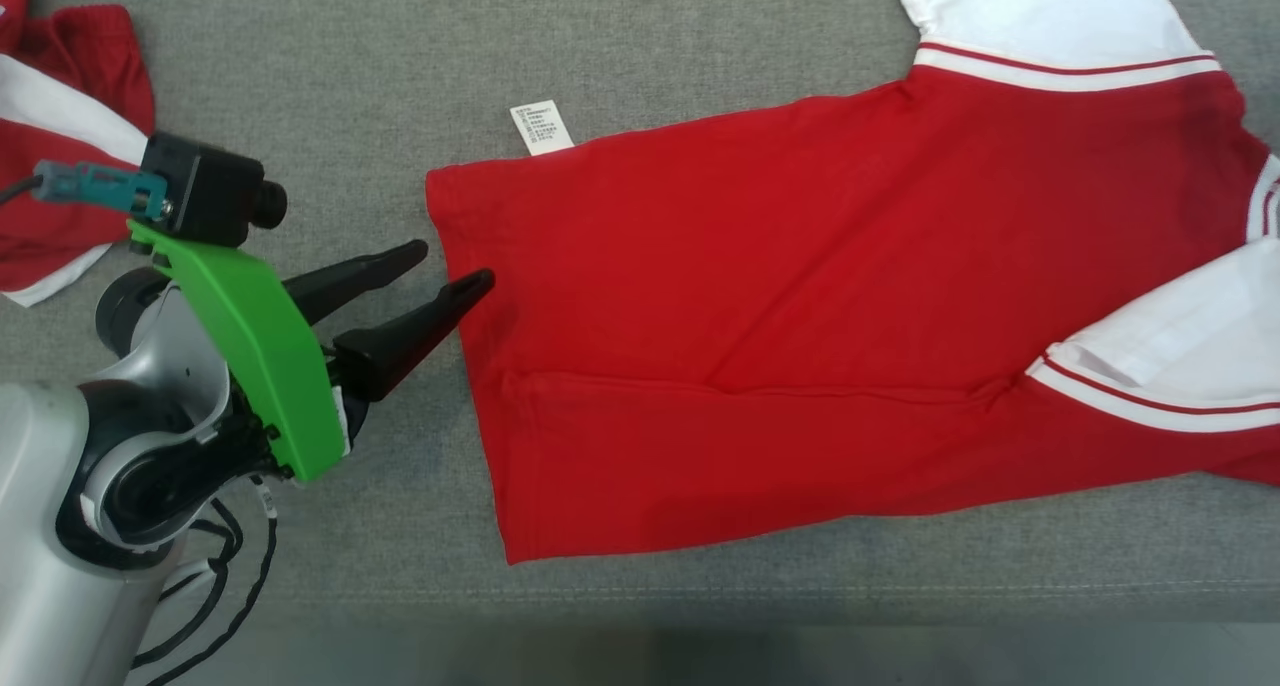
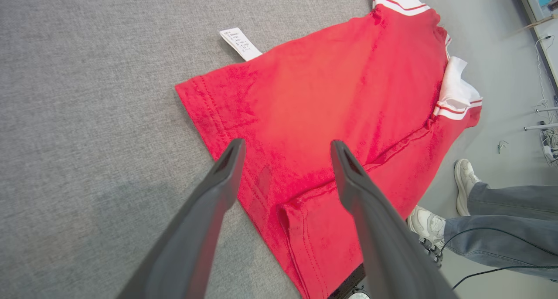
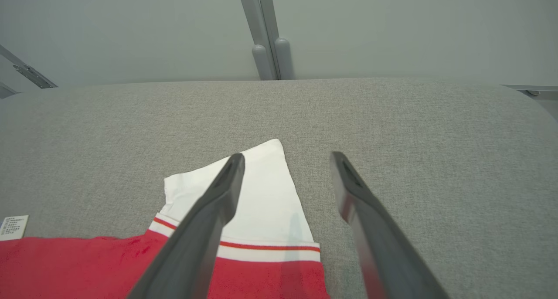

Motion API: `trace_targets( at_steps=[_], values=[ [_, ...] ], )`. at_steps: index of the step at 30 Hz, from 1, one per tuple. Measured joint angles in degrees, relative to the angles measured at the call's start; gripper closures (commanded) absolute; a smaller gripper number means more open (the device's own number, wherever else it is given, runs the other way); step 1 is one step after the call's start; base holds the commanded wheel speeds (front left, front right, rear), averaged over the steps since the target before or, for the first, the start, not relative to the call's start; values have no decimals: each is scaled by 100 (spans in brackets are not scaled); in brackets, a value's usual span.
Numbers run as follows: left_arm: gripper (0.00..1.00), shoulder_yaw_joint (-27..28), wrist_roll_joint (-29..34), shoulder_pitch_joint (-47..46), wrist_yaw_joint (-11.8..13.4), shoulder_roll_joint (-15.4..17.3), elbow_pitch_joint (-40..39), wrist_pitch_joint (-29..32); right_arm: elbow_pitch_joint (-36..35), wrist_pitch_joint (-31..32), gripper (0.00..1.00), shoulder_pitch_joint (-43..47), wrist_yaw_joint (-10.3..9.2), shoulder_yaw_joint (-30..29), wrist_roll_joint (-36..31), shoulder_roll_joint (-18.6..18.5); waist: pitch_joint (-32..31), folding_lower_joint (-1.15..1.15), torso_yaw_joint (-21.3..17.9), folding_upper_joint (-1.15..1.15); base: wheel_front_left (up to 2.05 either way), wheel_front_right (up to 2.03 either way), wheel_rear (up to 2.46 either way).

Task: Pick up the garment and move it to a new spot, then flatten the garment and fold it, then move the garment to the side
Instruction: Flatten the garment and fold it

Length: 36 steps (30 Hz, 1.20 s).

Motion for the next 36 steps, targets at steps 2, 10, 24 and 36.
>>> trace_targets(
  at_steps=[2, 10, 24, 36],
  values=[
    [0, -78, 37, -186, -7, -63, 109, 3, 155, 1, 0, -225, -23, 77, -74, 154, 143, 0, 77, 0, 0, 0, 0],
    [0, -421, 350, -533, -107, -403, 747, 8, 891, 25, 0, -691, -31, 394, -455, 588, 655, 0, 356, 0, 0, 0, 0],
    [0, -580, 615, -1120, -258, -833, 1390, -456, 1750, -77, 0, -1445, -48, 642, -870, 782, 1032, 0, 623, 0, 0, 0, 0],
    [0, -691, 715, -1525, -354, -1020, 1859, -771, 2147, -90, 0, -1880, 140, 864, -1038, 972, 1088, 0, 650, 0, 0, 0, 0]
  ],
)
